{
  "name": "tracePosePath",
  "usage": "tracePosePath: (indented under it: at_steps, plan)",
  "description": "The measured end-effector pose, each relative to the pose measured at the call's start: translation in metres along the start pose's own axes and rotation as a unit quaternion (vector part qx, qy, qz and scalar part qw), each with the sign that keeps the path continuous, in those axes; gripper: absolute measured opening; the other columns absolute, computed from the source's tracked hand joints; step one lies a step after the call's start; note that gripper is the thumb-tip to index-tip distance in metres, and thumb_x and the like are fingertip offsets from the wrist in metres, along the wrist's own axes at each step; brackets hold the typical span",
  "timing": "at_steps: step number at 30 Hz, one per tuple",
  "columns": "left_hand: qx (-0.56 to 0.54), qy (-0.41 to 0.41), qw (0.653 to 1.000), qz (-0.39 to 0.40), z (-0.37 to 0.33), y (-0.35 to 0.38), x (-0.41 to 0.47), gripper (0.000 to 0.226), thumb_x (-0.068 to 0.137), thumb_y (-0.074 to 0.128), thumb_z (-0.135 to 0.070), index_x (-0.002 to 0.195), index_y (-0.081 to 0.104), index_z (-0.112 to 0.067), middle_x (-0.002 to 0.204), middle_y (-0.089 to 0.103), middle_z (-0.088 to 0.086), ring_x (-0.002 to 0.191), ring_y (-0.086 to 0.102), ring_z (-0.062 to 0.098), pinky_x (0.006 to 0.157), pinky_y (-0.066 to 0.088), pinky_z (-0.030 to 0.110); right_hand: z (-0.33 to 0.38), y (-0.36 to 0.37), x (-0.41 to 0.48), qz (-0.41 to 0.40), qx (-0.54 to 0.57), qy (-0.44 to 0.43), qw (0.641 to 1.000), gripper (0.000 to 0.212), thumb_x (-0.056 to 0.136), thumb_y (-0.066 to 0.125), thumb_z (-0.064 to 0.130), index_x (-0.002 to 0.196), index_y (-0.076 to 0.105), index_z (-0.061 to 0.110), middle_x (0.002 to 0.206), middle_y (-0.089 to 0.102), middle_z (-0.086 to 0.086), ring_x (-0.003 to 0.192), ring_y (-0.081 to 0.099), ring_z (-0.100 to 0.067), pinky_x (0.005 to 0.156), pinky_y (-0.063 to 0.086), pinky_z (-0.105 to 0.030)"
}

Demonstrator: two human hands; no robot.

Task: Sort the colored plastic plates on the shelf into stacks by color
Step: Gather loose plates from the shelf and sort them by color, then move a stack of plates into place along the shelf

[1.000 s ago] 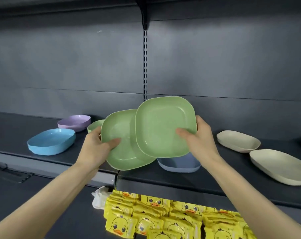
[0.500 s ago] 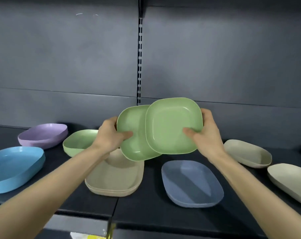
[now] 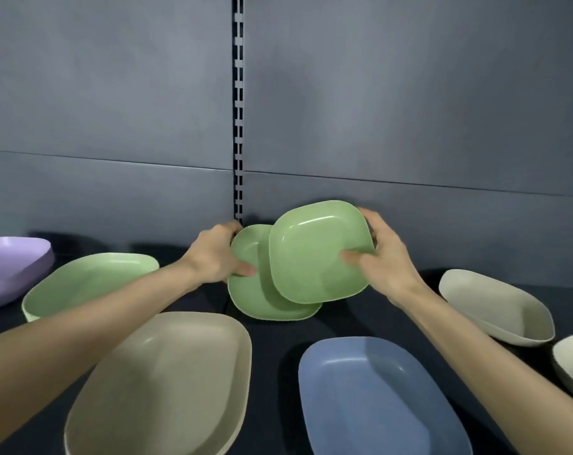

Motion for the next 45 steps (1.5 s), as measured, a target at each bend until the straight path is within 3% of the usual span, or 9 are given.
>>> tracePosePath:
  at_steps: [4, 10, 13, 17, 20, 22, 28, 40, 45]
  plan:
    - [0.066, 0.011, 0.996, 0.066, 0.001, 0.018, 0.007, 0.057, 0.062, 0.086, -0.017, 0.107, 0.050, -0.013, 0.093, 0.063, 0.003, 0.076, 0.061, 0.018, 0.053, 0.049, 0.022, -0.007, 0.006, 0.009, -0.010, -0.034, 0.026, 0.999, 0.063, 0.077, 0.060, 0.004, 0.127, 0.047, 0.040, 0.104, 0.061, 0.013, 0.107, 0.056, -0.019, 0.095, 0.047, -0.037]
    - [0.171, 0.018, 0.977, 0.129, 0.011, 0.030, 0.010, 0.078, 0.066, 0.083, -0.033, 0.128, 0.044, -0.010, 0.116, 0.059, 0.007, 0.102, 0.056, 0.023, 0.086, 0.048, 0.032, -0.017, 0.011, 0.015, -0.006, -0.060, 0.062, 0.996, 0.064, 0.075, 0.062, 0.006, 0.127, 0.047, 0.040, 0.113, 0.062, 0.008, 0.108, 0.056, -0.022, 0.096, 0.047, -0.040]
    - [0.077, 0.021, 0.985, 0.151, 0.002, 0.018, 0.009, 0.080, 0.072, 0.079, -0.030, 0.138, 0.039, -0.011, 0.131, 0.052, 0.004, 0.116, 0.052, 0.016, 0.095, 0.040, 0.023, -0.022, 0.016, 0.017, 0.008, -0.031, 0.086, 0.996, 0.063, 0.077, 0.063, 0.002, 0.127, 0.048, 0.037, 0.114, 0.061, 0.004, 0.106, 0.057, -0.023, 0.085, 0.051, -0.035]
    - [-0.039, -0.008, 0.991, 0.127, 0.000, 0.015, 0.010, 0.060, 0.070, 0.080, -0.036, 0.119, 0.054, -0.012, 0.105, 0.067, 0.002, 0.098, 0.064, 0.016, 0.091, 0.049, 0.028, -0.021, 0.042, 0.016, 0.075, 0.020, 0.115, 0.990, 0.057, 0.079, 0.064, -0.002, 0.121, 0.048, 0.032, 0.109, 0.060, 0.001, 0.097, 0.061, -0.023, 0.056, 0.050, -0.026]
    - [-0.012, 0.011, 0.997, 0.071, 0.002, 0.018, 0.011, 0.046, 0.065, 0.084, -0.033, 0.099, 0.056, -0.016, 0.087, 0.066, -0.004, 0.088, 0.065, 0.018, 0.075, 0.051, 0.030, -0.013, 0.054, 0.016, 0.086, -0.025, 0.091, 0.992, 0.052, 0.077, 0.068, 0.005, 0.116, 0.045, 0.030, 0.103, 0.062, 0.001, 0.098, 0.060, -0.022, 0.072, 0.052, -0.032]
    - [0.040, 0.024, 0.998, 0.034, 0.001, 0.015, 0.011, 0.056, 0.065, 0.083, -0.038, 0.106, 0.052, -0.013, 0.093, 0.062, -0.003, 0.090, 0.059, 0.018, 0.071, 0.045, 0.027, -0.008, 0.057, 0.017, 0.091, -0.112, 0.062, 0.987, 0.050, 0.075, 0.070, 0.015, 0.116, 0.044, 0.026, 0.102, 0.063, 0.000, 0.099, 0.059, -0.024, 0.084, 0.051, -0.037]
    - [0.190, 0.035, 0.980, 0.043, 0.001, 0.023, 0.002, 0.078, 0.064, 0.081, -0.044, 0.121, 0.044, -0.007, 0.119, 0.045, 0.009, 0.110, 0.049, 0.029, 0.092, 0.044, 0.036, -0.014, 0.077, 0.013, 0.168, -0.297, 0.054, 0.938, 0.068, 0.073, 0.075, 0.040, 0.122, 0.042, 0.007, 0.123, 0.045, -0.011, 0.118, 0.040, -0.032, 0.089, 0.037, -0.033]
    - [0.281, 0.055, 0.946, 0.155, 0.010, 0.033, -0.005, 0.074, 0.070, 0.069, -0.060, 0.123, 0.048, -0.013, 0.121, 0.043, 0.009, 0.118, 0.041, 0.026, 0.099, 0.040, 0.037, -0.025, 0.082, 0.001, 0.260, -0.309, 0.044, 0.914, 0.062, 0.073, 0.073, 0.049, 0.121, 0.047, 0.019, 0.113, 0.048, -0.004, 0.114, 0.045, -0.024, 0.095, 0.042, -0.038]
    - [0.319, 0.129, 0.933, 0.105, -0.021, 0.015, -0.014, 0.079, 0.082, 0.057, -0.057, 0.142, 0.030, -0.013, 0.139, 0.036, 0.009, 0.130, 0.032, 0.028, 0.105, 0.035, 0.041, 0.008, 0.044, -0.009, 0.195, -0.332, 0.000, 0.923, 0.081, 0.084, 0.065, 0.044, 0.147, 0.025, 0.013, 0.142, 0.035, -0.010, 0.133, 0.033, -0.028, 0.108, 0.033, -0.038]
Point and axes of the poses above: each hand's wrist, its own x-axis towards the middle knuckle, its own y-axis out of the palm, z = x × y, the point moved 7 cm from there along x, towards the middle knuckle
